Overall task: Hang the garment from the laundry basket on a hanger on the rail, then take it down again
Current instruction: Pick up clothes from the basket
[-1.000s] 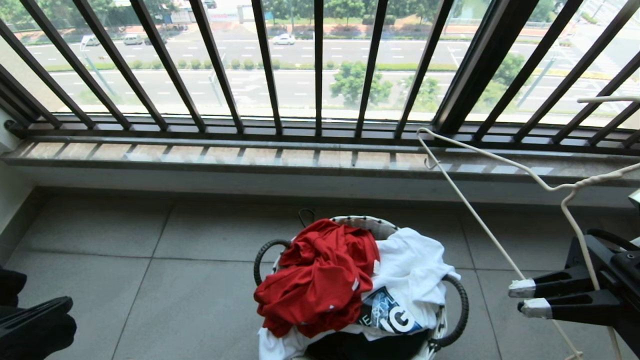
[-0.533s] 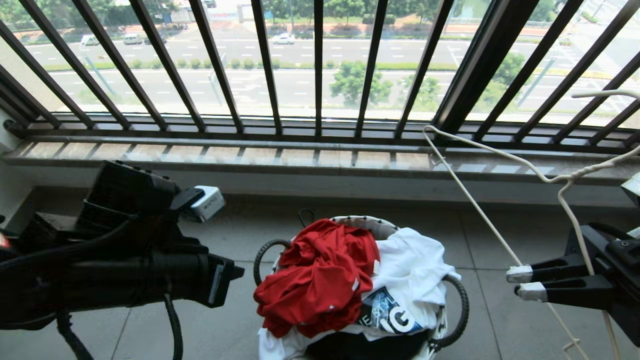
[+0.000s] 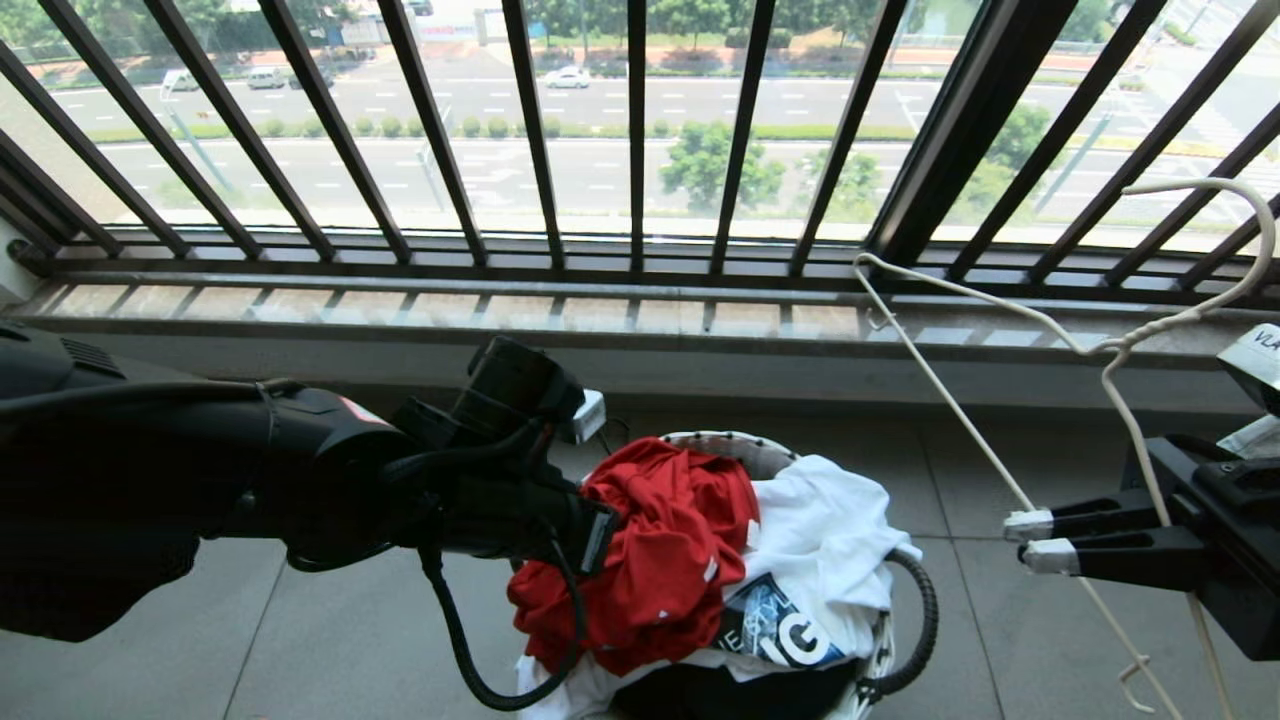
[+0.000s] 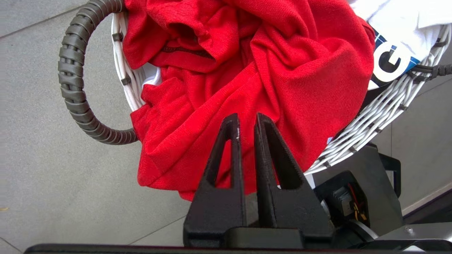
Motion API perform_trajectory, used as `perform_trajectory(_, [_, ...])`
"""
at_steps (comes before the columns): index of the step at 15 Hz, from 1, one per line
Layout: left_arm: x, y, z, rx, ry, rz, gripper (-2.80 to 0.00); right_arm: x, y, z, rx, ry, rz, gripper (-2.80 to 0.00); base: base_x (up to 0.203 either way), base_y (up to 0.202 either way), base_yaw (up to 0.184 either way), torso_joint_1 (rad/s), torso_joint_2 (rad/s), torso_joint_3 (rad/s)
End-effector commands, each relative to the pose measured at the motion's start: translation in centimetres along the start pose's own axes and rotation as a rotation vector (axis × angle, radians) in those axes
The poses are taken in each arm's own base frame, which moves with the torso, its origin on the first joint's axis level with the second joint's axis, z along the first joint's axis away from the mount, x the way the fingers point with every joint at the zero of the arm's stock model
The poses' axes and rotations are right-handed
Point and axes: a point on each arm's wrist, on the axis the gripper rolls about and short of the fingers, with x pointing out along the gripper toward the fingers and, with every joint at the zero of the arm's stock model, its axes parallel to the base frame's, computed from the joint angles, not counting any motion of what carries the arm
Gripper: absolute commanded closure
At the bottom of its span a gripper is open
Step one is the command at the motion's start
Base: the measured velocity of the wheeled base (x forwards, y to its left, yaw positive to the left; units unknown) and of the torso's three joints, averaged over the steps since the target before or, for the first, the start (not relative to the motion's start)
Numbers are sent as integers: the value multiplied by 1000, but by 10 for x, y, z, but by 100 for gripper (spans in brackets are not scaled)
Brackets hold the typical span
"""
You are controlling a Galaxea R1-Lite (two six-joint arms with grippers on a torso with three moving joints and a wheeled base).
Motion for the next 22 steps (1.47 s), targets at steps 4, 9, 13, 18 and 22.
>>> perform_trajectory(4, [6,-17,-5,31,13,19,-280,-1,-2,-1,4,-4,-1,0,0,0,0,0,0,0])
perform_trajectory(9, [29,-28,-9,34,11,1,-280,-1,-3,-1,2,-5,-2,0,0,0,0,0,0,0])
perform_trajectory(13, [48,-30,-19,41,42,7,0,-2,-4,-1,4,-5,-10,0,0,0,0,0,0,0])
perform_trajectory(18, [46,-29,-20,56,47,21,0,-2,-4,-1,4,-5,-10,0,0,0,0,0,0,0])
perform_trajectory(22, [34,-60,-44,155,102,-47,0,-4,-4,0,1,-6,-17,0,0,0,0,0,0,0])
